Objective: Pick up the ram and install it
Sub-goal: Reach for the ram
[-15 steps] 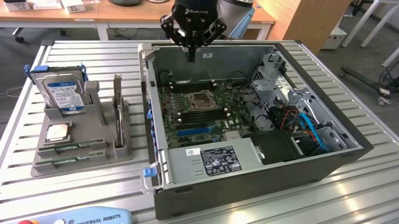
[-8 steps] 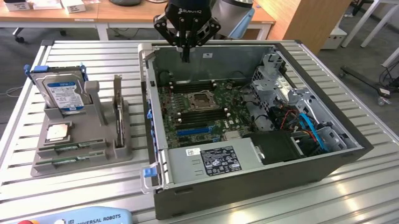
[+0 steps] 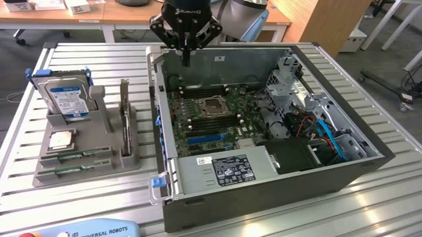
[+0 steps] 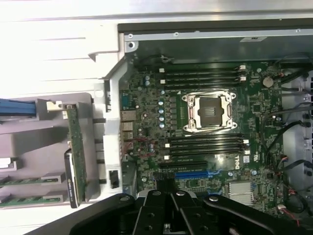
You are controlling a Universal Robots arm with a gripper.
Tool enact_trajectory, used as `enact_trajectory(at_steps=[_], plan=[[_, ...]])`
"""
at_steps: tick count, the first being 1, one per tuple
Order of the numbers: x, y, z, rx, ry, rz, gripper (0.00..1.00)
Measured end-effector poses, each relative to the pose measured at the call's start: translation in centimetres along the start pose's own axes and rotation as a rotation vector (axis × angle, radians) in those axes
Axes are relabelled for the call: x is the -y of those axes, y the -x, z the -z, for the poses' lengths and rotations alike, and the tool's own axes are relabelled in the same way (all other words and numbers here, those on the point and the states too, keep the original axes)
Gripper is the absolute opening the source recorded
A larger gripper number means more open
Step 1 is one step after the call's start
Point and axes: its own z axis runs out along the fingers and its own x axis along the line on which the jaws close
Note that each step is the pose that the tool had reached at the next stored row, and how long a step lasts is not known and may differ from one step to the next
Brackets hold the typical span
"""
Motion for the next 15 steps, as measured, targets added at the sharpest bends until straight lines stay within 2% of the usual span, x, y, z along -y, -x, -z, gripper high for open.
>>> enact_trajectory(at_steps=[8, 15], plan=[[0.21, -2.9, 0.06, 0.0004, 0.0001, 0.0, 0.1], [0.36, -4.9, 0.06, 0.0004, -0.0001, 0.0, 0.1]])
